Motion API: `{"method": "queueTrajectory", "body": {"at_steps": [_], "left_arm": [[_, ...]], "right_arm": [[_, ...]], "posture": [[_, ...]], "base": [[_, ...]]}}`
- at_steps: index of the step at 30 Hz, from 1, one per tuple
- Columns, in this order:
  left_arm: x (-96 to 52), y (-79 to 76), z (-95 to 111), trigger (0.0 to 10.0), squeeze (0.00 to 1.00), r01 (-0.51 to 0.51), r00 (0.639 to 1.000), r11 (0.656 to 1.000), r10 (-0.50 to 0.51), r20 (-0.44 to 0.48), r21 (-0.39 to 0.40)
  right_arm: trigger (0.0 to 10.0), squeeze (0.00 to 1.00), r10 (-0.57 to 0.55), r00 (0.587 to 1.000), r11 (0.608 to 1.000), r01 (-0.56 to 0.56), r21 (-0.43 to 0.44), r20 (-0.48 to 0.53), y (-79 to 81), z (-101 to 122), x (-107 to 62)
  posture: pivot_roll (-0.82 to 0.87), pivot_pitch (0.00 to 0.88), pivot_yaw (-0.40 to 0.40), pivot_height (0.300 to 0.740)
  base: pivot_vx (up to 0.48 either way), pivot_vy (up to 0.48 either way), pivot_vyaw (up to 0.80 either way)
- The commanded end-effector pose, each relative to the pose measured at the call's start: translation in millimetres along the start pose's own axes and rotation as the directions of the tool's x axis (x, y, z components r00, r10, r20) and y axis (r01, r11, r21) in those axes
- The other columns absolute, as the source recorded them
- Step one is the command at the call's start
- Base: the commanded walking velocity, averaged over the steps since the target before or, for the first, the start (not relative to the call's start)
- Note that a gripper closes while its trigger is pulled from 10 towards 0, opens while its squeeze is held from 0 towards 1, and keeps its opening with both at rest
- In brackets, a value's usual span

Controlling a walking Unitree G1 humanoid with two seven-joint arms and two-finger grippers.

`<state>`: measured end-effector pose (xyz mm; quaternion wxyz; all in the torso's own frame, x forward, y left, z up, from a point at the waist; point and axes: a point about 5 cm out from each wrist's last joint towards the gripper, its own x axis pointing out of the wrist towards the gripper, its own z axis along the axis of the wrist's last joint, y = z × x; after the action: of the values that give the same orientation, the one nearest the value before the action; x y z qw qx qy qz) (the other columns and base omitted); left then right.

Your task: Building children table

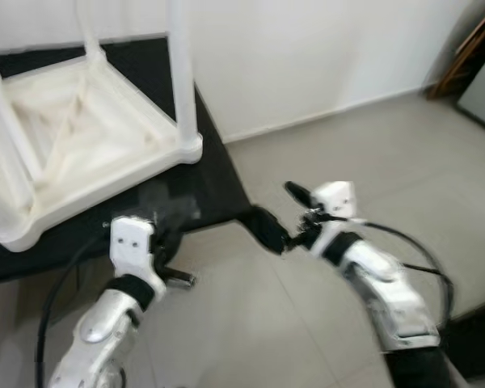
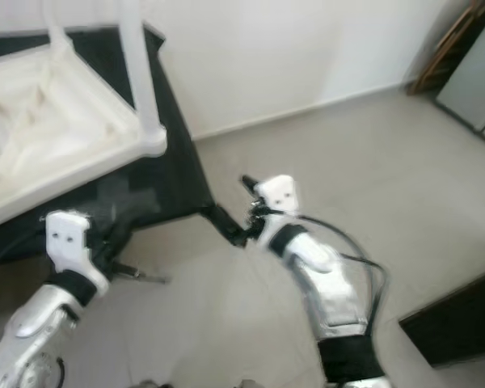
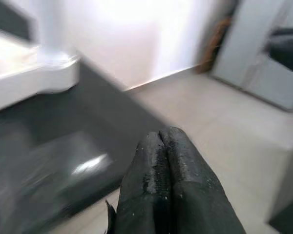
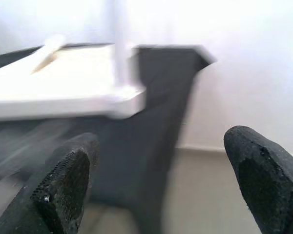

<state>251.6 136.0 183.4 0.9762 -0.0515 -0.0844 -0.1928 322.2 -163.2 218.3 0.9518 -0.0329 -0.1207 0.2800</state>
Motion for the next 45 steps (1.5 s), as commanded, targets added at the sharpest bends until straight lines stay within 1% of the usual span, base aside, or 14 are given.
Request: {"method": "queueTrajectory", "body": {"at_steps": [1,8,17,18,19,21,22,23,28,32,37,40,43,45], "left_arm": [[-1.8,1.3,2,10.0,0.0,-0.01,1.0,1.0,0.01,-0.001,0.003],[-1.4,2.9,3,10.0,0.0,-0.024,1.0,1.0,0.024,0.005,0.007],[1.2,6.1,8,10.0,0.0,-0.041,0.999,0.999,0.04,0.016,0.009],[1.7,6.3,8,10.0,0.0,-0.041,0.999,0.999,0.041,0.015,0.009],[1.7,6.3,8,10.0,0.0,-0.041,0.999,0.999,0.041,0.015,0.009],[2.9,7.2,8,10.0,0.0,-0.054,0.998,0.998,0.054,0.014,0.013],[2.9,7.2,8,10.0,0.0,-0.054,0.998,0.998,0.054,0.014,0.013],[3.6,8.6,8,10.0,0.0,-0.074,0.997,0.997,0.074,0.013,0.022],[3.5,10.4,7,10.0,0.0,-0.098,0.995,0.995,0.098,0.0,0.033],[1.6,11.9,6,10.0,0.0,-0.107,0.994,0.993,0.108,-0.008,0.043],[-0.2,12.2,7,10.0,0.0,-0.113,0.993,0.992,0.114,-0.014,0.058],[-1.1,11.1,5,10.0,0.0,-0.107,0.994,0.992,0.109,-0.025,0.071],[-1.5,10.5,4,10.0,0.0,-0.106,0.994,0.992,0.108,-0.029,0.07],[-1.3,10.1,4,10.0,0.0,-0.105,0.994,0.992,0.107,-0.031,0.071]], "right_arm": [[10.0,0.0,0.036,0.999,0.999,-0.036,0.017,0.001,4.5,0,3.3],[10.0,0.0,0.069,0.997,0.998,-0.069,0.013,0.017,3.7,5,2.5],[10.0,0.0,0.132,0.991,0.991,-0.132,0.009,0.004,-8.4,11,-4.8],[10.0,0.0,0.197,0.98,0.98,-0.197,0.01,-0.008,-6.1,12,-7.9],[10.0,0.0,0.197,0.98,0.98,-0.197,0.01,-0.008,-6.1,12,-7.9],[10.0,0.0,0.384,0.921,0.923,-0.383,0.024,-0.058,6.1,11,-16.5],[10.0,0.0,0.384,0.921,0.923,-0.383,0.024,-0.058,6.1,11,-16.5],[10.0,0.0,0.459,0.884,0.888,-0.458,0.029,-0.084,11.8,9,-18.1],[10.0,0.0,0.382,0.917,0.922,-0.387,-0.026,-0.113,-0.1,5,-6.0],[10.0,0.0,0.259,0.957,0.96,-0.269,-0.07,-0.127,-17.8,3,4.5],[10.0,0.0,0.42,0.904,0.907,-0.418,0.042,-0.08,-7.7,12,-8.5],[10.0,0.0,0.469,0.88,0.882,-0.463,0.092,-0.073,-9.7,15,-20.3],[10.0,0.0,0.434,0.895,0.901,-0.431,0.049,-0.106,-19.3,13,-24.8],[10.0,0.0,0.334,0.928,0.941,-0.339,-0.002,-0.164,-35.3,8,-23.1]], "posture": [[0.03,0.244,-0.084,0.74],[0.02,0.239,-0.087,0.74],[0.02,0.231,-0.086,0.74],[0.02,0.232,-0.084,0.74],[0.02,0.232,-0.084,0.74],[0.02,0.235,-0.085,0.74],[0.02,0.235,-0.085,0.74],[0.02,0.238,-0.086,0.74],[0.03,0.24,-0.09,0.74],[0.04,0.246,-0.094,0.74],[0.04,0.253,-0.098,0.74],[0.04,0.258,-0.096,0.74],[0.04,0.261,-0.093,0.74],[0.03,0.262,-0.093,0.74]], "base": [[0.307,0.0,0.8],[0.308,0.0,0.8],[0.31,0.0,0.0],[0.311,0.0,0.0],[0.311,0.0,0.0],[0.279,0.0,0.0],[0.251,0.0,0.0],[0.0,0.0,0.0],[0.0,0.0,0.0],[0.0,0.0,0.0],[0.0,0.0,0.0],[0.0,0.0,0.0],[0.0,0.0,0.0],[0.0,0.0,0.0]]}}
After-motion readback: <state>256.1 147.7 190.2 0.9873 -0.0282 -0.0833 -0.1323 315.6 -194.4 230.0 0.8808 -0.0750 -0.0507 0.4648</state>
